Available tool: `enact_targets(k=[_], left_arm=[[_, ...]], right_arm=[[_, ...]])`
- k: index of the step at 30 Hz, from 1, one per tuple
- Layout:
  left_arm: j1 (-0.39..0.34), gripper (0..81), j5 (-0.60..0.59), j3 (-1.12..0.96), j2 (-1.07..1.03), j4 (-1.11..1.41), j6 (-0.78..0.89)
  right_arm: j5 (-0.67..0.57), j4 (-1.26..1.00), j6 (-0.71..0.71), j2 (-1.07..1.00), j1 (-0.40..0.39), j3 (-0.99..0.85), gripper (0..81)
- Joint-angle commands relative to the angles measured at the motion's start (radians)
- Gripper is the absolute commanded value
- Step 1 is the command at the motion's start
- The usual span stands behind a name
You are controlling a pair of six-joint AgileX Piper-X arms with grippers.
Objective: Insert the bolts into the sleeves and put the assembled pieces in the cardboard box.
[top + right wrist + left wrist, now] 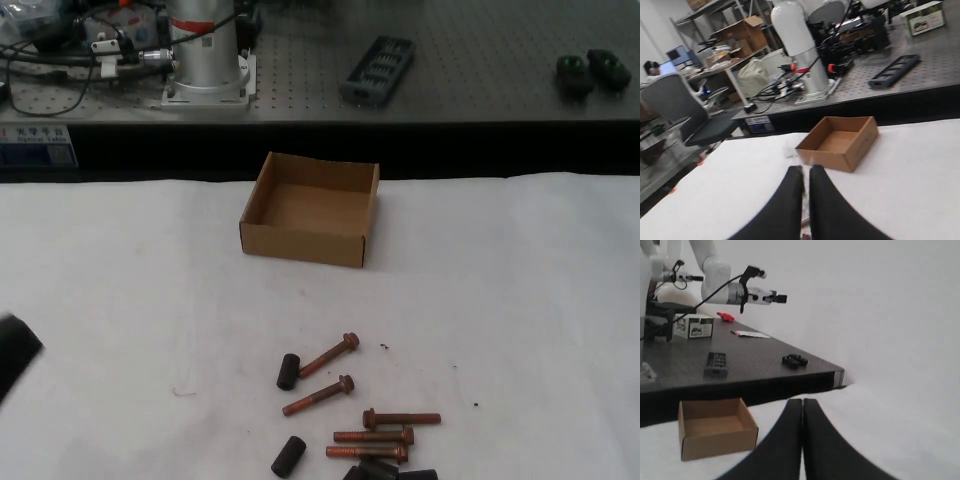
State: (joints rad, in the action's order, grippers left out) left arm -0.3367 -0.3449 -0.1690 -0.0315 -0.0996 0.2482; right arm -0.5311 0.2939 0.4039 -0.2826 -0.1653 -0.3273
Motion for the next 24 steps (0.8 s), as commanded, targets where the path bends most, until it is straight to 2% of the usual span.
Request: enact_targets(k=[1,6,13,16,17,21,24], left_arm=[[-0.001,0.6,-0.012,-0.098,-0.077,-0.016,0.023],[-0.001,0.6,-0.016,-0.193,-0.309,-0.061,0.018],[-0.001,0.6,-0.108,-0.254,-0.646,-0.07,0.008],[-0.001,0.6,-0.109,-0.268,-0.79,-0.062,-0.019],[-0.001,0.6,-0.109,-0.271,-0.828,-0.056,-0.028],[-0.001,0.6,-0.109,-0.284,-0.989,-0.039,-0.069],[-0.001,0.6,-0.109,-0.285,-1.08,0.0,-0.069]], right_arm=[[-0.087,0.038,0.002,-0.025,0.0,-0.056,5.2],[-0.249,0.166,-0.081,-0.27,0.0,-0.219,5.2],[-0.257,0.372,-0.326,-0.533,0.0,-0.365,5.2],[-0.257,0.423,-0.363,-0.622,-0.013,-0.395,1.2],[-0.257,0.433,-0.371,-0.649,-0.024,-0.4,2.0],[-0.198,0.453,-0.428,-0.732,-0.111,-0.41,26.2],[-0.079,0.459,-0.496,-0.77,-0.205,-0.422,27.4]])
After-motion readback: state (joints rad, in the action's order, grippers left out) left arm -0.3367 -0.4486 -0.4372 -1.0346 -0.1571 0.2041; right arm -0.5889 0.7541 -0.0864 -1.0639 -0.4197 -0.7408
